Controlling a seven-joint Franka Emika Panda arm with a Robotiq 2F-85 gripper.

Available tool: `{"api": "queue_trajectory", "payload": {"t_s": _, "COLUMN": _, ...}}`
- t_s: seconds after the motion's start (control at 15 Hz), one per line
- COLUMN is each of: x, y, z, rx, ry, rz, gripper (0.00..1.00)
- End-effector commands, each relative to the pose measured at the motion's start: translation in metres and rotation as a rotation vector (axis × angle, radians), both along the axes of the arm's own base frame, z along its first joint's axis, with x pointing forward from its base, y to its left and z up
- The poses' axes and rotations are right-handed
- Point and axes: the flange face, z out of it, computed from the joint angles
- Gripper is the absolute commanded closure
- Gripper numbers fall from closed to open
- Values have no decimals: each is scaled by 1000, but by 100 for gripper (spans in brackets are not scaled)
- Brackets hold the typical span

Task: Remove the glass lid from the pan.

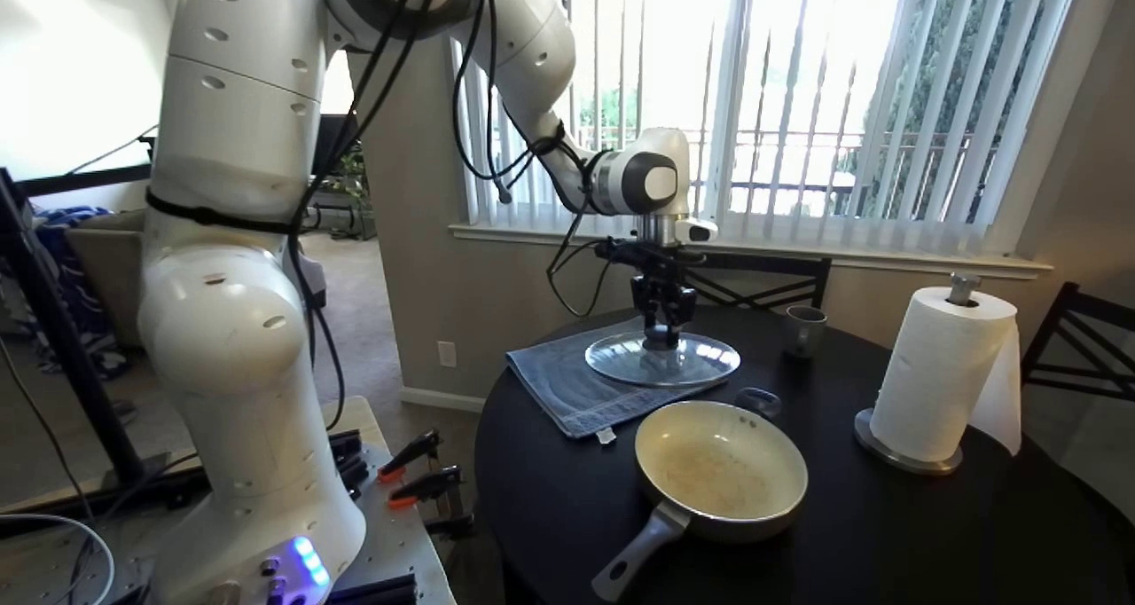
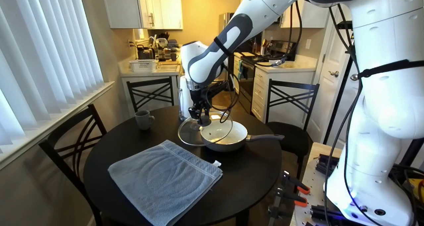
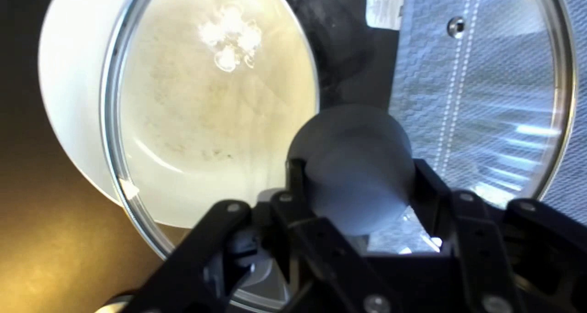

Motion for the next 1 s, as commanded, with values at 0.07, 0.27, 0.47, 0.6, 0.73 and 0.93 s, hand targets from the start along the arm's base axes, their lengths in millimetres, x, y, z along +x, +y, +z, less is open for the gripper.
{"api": "queue_trajectory", "payload": {"t_s": 0.07, "x": 24, "y": 48, "z": 6, "rx": 15, "ry": 41, "rz": 157, "gripper": 67}}
{"api": "queue_trajectory", "payload": {"t_s": 0.27, "x": 36, "y": 63, "z": -8, "rx": 44, "ry": 30, "rz": 234, "gripper": 67}}
{"api": "queue_trajectory", "payload": {"t_s": 0.47, "x": 47, "y": 69, "z": -23, "rx": 86, "ry": 5, "rz": 284, "gripper": 67}}
{"api": "queue_trajectory", "payload": {"t_s": 0.6, "x": 53, "y": 78, "z": -33, "rx": 119, "ry": -2, "rz": 308, "gripper": 67}}
{"api": "queue_trajectory", "payload": {"t_s": 0.73, "x": 57, "y": 92, "z": -42, "rx": 146, "ry": -3, "rz": 336, "gripper": 67}}
{"api": "queue_trajectory", "payload": {"t_s": 0.93, "x": 63, "y": 113, "z": -55, "rx": 182, "ry": -2, "rz": 357, "gripper": 67}}
